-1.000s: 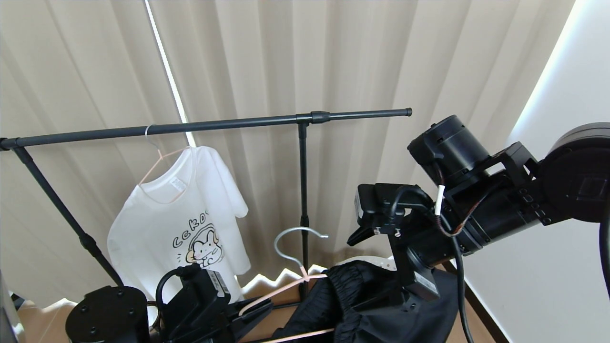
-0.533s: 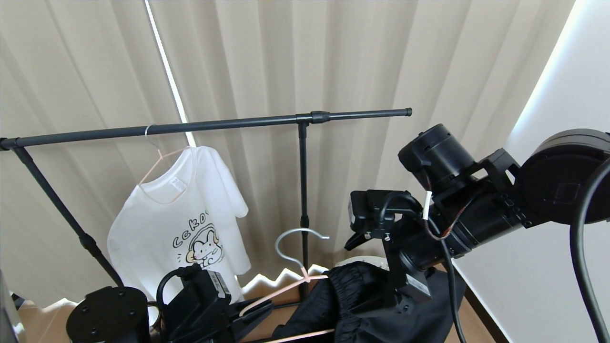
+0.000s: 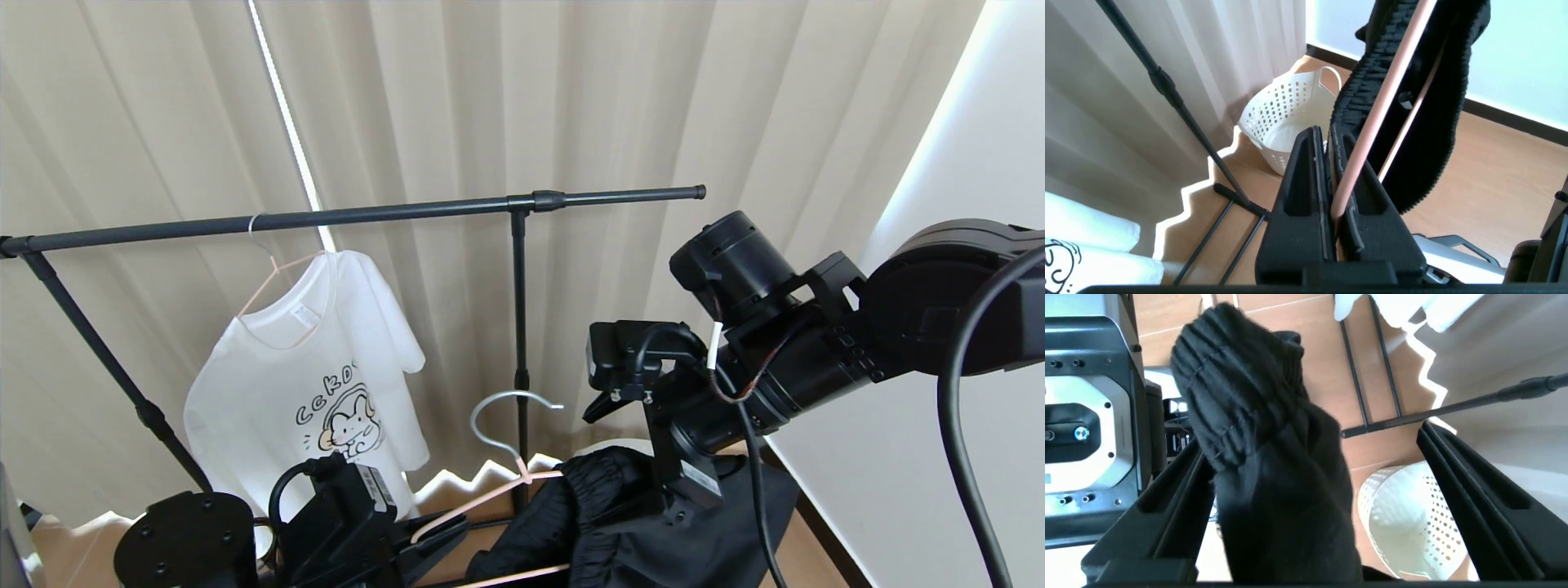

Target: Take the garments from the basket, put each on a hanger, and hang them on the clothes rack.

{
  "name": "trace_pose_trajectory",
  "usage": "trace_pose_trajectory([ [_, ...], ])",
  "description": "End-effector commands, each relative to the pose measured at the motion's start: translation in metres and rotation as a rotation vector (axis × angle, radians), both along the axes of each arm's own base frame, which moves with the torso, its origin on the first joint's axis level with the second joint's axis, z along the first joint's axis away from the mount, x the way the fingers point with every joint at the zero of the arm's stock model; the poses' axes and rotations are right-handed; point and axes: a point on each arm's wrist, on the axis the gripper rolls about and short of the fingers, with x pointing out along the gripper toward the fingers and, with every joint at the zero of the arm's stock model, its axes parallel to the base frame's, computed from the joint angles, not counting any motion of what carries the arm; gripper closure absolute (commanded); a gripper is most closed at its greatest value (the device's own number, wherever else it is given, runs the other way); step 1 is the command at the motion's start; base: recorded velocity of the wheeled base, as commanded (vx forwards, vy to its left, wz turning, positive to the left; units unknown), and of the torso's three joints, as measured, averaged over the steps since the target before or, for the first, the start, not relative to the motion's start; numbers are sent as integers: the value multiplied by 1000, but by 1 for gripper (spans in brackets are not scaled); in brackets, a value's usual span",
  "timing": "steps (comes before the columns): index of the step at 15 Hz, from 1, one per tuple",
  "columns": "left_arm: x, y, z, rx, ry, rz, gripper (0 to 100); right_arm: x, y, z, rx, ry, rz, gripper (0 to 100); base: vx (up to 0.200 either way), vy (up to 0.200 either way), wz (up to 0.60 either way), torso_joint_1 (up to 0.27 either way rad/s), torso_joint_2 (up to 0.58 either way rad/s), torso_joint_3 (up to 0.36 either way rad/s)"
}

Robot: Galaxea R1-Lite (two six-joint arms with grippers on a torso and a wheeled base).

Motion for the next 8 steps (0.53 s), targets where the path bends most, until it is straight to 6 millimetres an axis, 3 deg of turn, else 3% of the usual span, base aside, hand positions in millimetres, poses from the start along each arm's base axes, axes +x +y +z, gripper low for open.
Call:
trace_pose_trajectory([
  [1,0,0,0,1,0,-1,100,0,0,1,3,-3,2,100,0,0,0,0,0,0],
  [8,1,0,-2,1,10,2,100,-2,-2,3,5,-3,1,100,0,0,0,0,0,0],
])
